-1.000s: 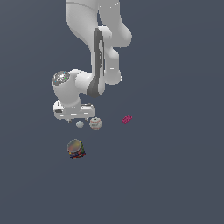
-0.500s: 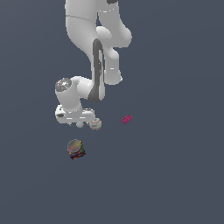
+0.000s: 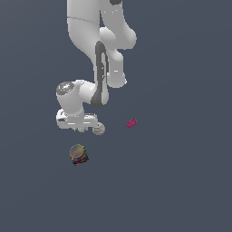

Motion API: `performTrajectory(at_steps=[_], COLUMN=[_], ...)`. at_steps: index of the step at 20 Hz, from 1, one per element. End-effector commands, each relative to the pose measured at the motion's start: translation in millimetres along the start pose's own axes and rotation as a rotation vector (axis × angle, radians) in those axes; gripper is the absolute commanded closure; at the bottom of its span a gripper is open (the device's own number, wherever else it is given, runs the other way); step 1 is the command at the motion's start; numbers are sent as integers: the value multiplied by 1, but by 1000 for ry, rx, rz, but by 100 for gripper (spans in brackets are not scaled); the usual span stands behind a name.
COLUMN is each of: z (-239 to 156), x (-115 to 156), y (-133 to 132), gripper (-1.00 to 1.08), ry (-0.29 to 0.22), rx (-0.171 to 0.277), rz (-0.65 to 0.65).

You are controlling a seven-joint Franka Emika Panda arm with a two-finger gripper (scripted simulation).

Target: Pick up a designated object from a clutter of objects.

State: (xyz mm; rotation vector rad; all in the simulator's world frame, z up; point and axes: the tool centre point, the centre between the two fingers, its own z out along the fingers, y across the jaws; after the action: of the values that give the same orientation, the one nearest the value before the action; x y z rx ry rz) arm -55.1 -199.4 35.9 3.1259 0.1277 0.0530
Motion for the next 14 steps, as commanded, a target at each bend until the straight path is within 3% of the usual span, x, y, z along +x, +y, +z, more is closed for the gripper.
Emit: performTrajectory(at_steps=[1,4,5,14], z=[14,14,0,-19], x=[-13,-13,0,4], y=[-6,-6,0,-9], gripper=[108,108,108,108], ry=[-33,-33,0,-2], rx=[14,14,0,1], rz=[-3,-3,0,0])
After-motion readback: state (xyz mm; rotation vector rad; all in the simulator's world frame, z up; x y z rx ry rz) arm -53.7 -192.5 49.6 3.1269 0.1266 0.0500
